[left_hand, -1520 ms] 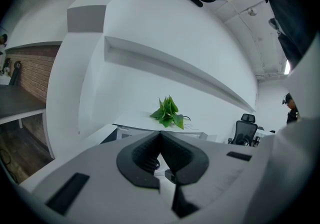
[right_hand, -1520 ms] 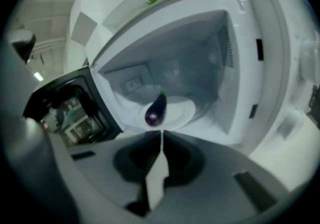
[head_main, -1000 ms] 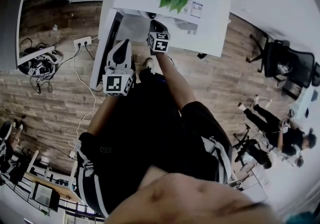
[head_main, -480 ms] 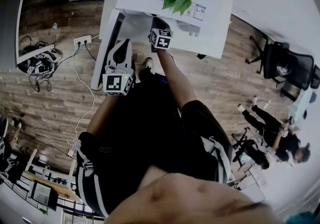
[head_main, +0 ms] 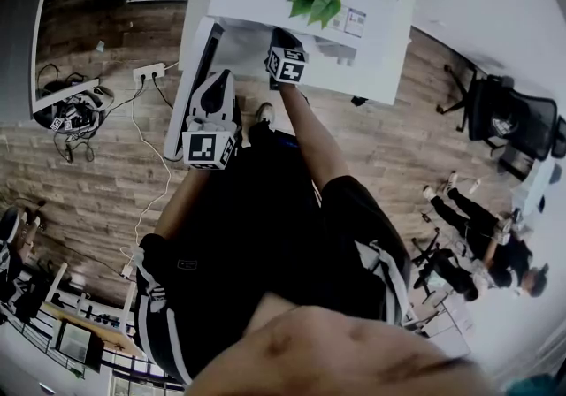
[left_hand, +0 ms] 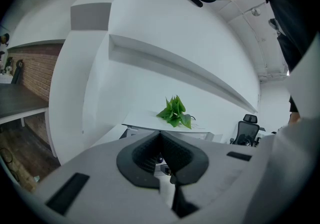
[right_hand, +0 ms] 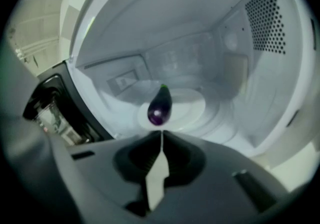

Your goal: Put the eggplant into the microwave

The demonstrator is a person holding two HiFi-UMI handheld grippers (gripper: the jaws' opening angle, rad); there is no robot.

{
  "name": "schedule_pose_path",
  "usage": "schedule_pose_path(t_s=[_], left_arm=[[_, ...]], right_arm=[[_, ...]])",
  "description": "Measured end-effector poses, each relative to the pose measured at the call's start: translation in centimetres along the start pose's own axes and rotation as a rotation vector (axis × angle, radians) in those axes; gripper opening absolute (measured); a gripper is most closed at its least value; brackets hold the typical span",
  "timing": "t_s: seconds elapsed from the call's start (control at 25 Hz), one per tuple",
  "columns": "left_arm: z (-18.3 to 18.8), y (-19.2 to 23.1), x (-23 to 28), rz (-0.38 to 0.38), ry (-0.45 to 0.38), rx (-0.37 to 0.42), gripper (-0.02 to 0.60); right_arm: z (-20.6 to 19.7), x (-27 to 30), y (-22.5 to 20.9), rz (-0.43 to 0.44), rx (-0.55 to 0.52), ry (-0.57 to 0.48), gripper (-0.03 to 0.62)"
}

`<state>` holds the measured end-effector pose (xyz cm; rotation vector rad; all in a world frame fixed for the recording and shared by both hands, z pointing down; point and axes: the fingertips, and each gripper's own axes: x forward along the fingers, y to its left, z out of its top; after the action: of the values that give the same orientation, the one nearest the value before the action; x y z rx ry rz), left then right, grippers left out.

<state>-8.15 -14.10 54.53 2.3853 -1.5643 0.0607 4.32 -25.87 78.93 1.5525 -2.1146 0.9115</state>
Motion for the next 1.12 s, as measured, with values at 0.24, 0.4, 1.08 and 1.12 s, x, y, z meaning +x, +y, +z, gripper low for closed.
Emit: schedule_pose_path(t_s=[0.24,0.4,1.08,1.12], left_arm=[[0.1,-0.3,-0.1,-0.004,-0.001,-0.007,0.032],[0.4,-1.2,-0.2,-0.015,-0.011,-0.003,0.032],[3.1,-6.0,-2.1,-0.021,-0.086,0.037,0.032],[3.3,-6.3,-2.3,-0.016,-0.092,0.032,0.032]], right_arm=[[0.0,-0.9,0.2,0.001,-0.001,-0.005,0.037],[0.1,-2.6,0.2,0.008,-0.006,-0.013,0.037],[2.7,-16.0,1.9,0.091,-0.069,-0.12,0.037],[3.0,-16.9,1.9,0.099,-0.068,-0.134,0.037]])
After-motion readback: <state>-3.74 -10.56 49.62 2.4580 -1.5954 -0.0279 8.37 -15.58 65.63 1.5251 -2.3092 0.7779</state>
